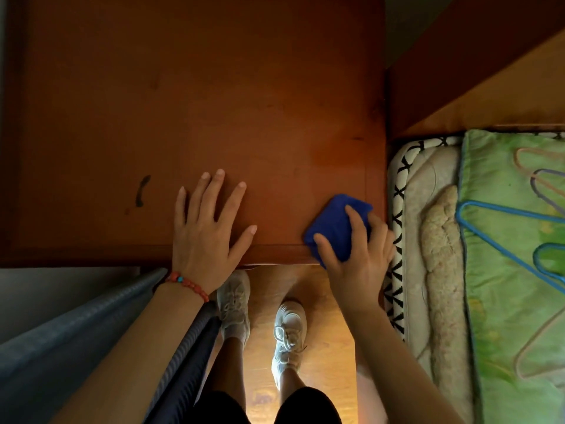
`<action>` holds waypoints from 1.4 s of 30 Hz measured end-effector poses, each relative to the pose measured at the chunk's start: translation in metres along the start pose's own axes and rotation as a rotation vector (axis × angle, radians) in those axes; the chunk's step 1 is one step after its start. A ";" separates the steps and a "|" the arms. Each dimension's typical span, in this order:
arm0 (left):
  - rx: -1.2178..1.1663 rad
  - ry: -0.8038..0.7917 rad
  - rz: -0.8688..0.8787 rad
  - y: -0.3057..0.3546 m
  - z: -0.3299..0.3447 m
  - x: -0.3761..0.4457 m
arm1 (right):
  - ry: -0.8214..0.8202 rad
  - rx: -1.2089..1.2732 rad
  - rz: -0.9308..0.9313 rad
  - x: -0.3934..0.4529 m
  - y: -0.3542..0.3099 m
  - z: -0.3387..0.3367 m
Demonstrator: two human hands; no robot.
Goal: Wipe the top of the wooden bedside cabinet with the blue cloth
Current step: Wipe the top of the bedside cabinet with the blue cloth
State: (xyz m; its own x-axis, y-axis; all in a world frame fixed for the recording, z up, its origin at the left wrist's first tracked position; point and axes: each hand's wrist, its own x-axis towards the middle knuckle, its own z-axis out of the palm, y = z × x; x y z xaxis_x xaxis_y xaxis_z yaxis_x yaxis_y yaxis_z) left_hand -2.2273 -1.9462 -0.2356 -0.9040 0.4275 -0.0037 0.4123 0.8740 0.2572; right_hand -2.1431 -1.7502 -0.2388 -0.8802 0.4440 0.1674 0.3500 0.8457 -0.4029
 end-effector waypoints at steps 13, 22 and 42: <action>0.071 0.003 -0.022 -0.013 0.004 -0.020 | 0.072 0.003 0.069 -0.009 -0.023 0.008; 0.018 0.015 -0.032 -0.010 -0.002 -0.007 | -0.004 -0.012 -0.026 0.095 -0.057 0.037; 0.006 -0.009 -0.001 -0.034 -0.005 0.035 | -0.057 -0.037 -0.059 0.055 -0.075 0.038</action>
State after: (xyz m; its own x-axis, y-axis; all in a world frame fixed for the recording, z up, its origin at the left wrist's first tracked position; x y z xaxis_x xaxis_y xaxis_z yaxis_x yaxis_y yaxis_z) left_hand -2.2736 -1.9617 -0.2392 -0.9035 0.4284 -0.0131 0.4117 0.8760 0.2511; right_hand -2.2300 -1.8001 -0.2337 -0.9160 0.3767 0.1381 0.3080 0.8807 -0.3597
